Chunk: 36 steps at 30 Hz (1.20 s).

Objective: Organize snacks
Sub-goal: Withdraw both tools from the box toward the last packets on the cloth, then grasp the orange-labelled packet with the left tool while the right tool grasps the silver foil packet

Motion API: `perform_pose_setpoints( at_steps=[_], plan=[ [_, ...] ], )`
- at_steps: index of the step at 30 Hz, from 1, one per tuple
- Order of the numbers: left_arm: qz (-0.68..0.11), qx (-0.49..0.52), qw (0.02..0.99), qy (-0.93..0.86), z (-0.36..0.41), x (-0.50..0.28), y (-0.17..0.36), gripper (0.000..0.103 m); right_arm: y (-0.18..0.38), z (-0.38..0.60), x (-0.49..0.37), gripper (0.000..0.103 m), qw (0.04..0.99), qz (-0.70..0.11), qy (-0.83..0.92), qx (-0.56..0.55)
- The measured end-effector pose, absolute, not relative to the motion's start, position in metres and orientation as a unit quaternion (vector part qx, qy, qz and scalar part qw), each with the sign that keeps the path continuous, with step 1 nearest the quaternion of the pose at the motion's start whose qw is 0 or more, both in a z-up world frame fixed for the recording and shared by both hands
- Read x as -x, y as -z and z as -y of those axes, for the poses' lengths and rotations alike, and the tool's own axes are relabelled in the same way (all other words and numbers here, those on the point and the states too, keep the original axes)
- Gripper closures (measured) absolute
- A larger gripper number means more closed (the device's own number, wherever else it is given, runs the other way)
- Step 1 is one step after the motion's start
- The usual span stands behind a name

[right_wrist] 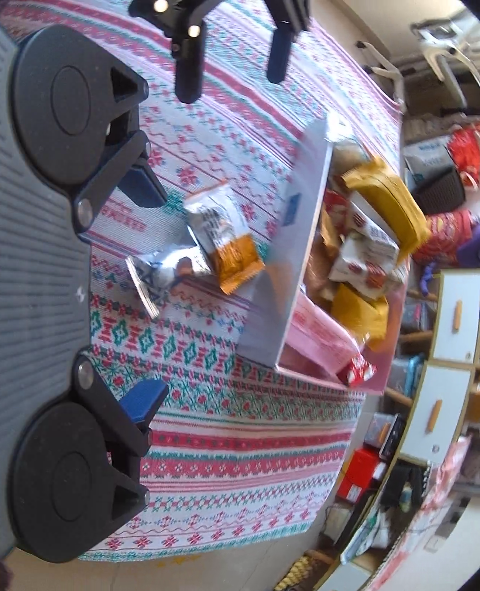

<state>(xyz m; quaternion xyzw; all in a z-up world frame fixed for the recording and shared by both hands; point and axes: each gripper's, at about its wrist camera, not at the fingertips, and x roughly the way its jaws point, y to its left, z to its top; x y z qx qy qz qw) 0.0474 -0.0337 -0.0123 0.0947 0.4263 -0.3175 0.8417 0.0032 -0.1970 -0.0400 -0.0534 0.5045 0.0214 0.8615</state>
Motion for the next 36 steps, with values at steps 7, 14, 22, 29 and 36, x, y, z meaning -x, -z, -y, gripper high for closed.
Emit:
perform_pose_setpoints(
  at_steps=[7, 14, 22, 29, 36],
  plan=[
    [-0.432, -0.094, 0.841, 0.313, 0.034, -0.045, 0.017, 0.0, 0.048, 0.19, -0.002, 0.02, 0.86, -0.5, -0.04, 0.089],
    [-0.43, -0.096, 0.842, 0.311, 0.04, -0.043, 0.02, 0.0, 0.047, 0.189, -0.005, 0.043, 0.864, -0.492, -0.068, 0.082],
    [-0.434, -0.083, 0.842, 0.309, 0.049, -0.047, 0.025, 0.0, 0.043, 0.19, -0.005, 0.068, 0.864, -0.49, -0.087, 0.077],
    [-0.427, -0.072, 0.844, 0.317, 0.063, -0.056, 0.023, 0.0, 0.04, 0.205, -0.004, 0.07, 0.864, -0.495, -0.06, 0.076],
    [-0.411, -0.08, 0.842, 0.34, 0.084, -0.071, 0.024, 0.001, 0.039, 0.22, 0.0, 0.07, 0.863, -0.498, -0.038, 0.074]
  ],
)
